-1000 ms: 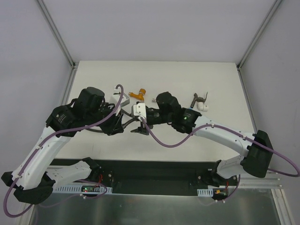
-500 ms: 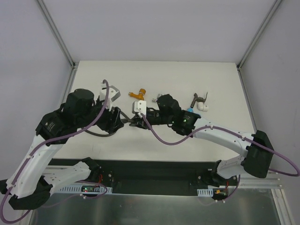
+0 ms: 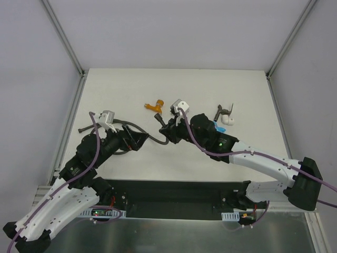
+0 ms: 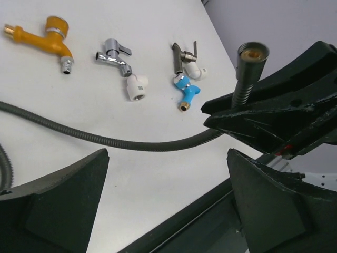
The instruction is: Install the water faucets
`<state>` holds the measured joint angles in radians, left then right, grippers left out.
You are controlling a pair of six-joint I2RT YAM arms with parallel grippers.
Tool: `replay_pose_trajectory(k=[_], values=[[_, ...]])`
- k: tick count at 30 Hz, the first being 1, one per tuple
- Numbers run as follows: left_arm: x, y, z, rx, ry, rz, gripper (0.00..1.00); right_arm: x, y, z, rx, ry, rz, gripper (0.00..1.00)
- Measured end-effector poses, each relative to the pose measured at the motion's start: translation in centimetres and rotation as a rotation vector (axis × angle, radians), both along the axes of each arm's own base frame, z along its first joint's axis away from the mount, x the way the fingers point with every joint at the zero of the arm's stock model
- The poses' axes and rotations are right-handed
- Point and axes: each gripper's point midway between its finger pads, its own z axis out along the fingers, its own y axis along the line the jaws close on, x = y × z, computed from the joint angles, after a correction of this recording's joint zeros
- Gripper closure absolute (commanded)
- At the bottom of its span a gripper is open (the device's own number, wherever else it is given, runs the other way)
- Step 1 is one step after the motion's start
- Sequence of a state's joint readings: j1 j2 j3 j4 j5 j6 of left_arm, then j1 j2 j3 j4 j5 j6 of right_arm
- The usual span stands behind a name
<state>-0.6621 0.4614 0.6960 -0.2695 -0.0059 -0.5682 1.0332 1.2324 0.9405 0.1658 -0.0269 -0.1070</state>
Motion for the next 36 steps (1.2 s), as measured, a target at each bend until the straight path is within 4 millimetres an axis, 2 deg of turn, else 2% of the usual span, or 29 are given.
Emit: replay_pose_trajectory(k=[2,4,9,13,14,20,36], values=[[0.5,-0.7,-1.1,-0.067,0.021,0.010,0.06,0.4,-0.3,0.2,0.017,0.020,-0.054,0.98],[1.0,-1.3,-1.2,-0.135,0.019,0.016,0.06,0.5,-0.5,0.0,0.017,0.041,-0.097,0.98],[2.0,-2.7,0.7,-0.270,-0.025,0.000,0.09,-0.2,-0.5,-0.9,-0.002,0.080,-0.140,0.98],[2.7,-4.1,2.0,-0.330,-0.039,-0.034,0.17,-0.6,-0.3,-1.4,-0.012,0.096,-0.158,0.98],[2.9,-4.3,2.1,-0.341,-0.040,-0.038,0.23,-0.6,-0.3,-1.6,-0.015,0.100,-0.162,0.98],[3.5,-5.2,2.0,-0.385,-0.015,-0.043,0.39,-0.9,-0.1,-2.2,-0.037,0.109,-0.178,0.98],[3.1,-8.2,1.1,-0.408,0.046,-0.113,0.55,-0.5,-0.4,-1.9,-0.031,0.105,-0.221,0.98]])
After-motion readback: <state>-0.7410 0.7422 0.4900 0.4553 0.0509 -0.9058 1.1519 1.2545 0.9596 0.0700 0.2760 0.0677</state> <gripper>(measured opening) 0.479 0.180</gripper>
